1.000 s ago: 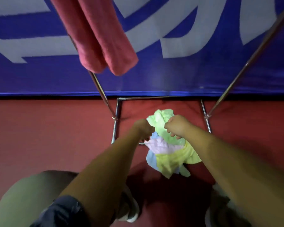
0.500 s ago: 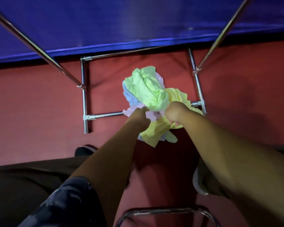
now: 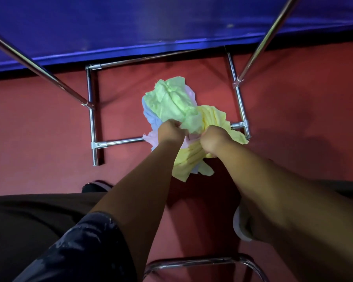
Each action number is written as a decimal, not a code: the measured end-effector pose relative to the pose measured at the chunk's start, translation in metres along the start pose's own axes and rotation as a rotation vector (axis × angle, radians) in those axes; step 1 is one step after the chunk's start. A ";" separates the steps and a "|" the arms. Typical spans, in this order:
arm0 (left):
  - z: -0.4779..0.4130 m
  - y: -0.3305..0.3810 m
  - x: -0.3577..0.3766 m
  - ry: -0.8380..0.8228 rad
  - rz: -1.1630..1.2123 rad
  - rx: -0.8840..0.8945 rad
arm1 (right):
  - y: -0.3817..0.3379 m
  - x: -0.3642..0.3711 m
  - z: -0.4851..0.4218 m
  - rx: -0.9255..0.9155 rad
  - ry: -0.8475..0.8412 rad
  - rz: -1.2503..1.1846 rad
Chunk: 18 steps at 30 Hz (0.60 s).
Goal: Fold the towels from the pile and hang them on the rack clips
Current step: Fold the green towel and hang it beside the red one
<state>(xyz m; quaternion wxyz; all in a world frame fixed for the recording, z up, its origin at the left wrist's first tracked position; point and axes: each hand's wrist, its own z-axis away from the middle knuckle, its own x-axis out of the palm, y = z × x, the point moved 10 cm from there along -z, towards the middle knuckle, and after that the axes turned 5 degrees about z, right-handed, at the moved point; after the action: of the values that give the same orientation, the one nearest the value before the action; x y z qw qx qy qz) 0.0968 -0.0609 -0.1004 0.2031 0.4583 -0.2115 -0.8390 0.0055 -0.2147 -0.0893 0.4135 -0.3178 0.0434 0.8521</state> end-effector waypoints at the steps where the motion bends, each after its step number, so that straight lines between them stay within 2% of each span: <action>1: 0.002 0.006 -0.005 0.017 0.002 0.036 | 0.000 -0.001 0.002 0.022 -0.011 -0.062; 4: 0.011 0.033 -0.030 0.052 0.050 0.136 | -0.008 0.001 0.012 0.091 -0.081 -0.311; 7: 0.021 0.056 -0.055 0.030 0.077 0.228 | -0.020 0.006 0.029 0.200 -0.181 -0.681; 11: 0.046 0.074 -0.101 0.059 0.071 0.234 | -0.045 -0.020 0.057 0.043 -0.129 -0.760; 16: 0.086 0.094 -0.160 0.017 0.350 0.220 | -0.077 -0.063 0.116 -0.166 -0.059 -0.949; 18: 0.109 0.104 -0.188 0.001 0.448 0.209 | -0.092 -0.086 0.143 -0.245 -0.015 -0.951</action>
<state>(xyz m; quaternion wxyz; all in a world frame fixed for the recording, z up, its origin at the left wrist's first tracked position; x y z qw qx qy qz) 0.1124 -0.0283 0.1374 0.3357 0.4188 -0.3934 -0.7464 0.0394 -0.1649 0.0911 0.7169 -0.3426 -0.2099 0.5698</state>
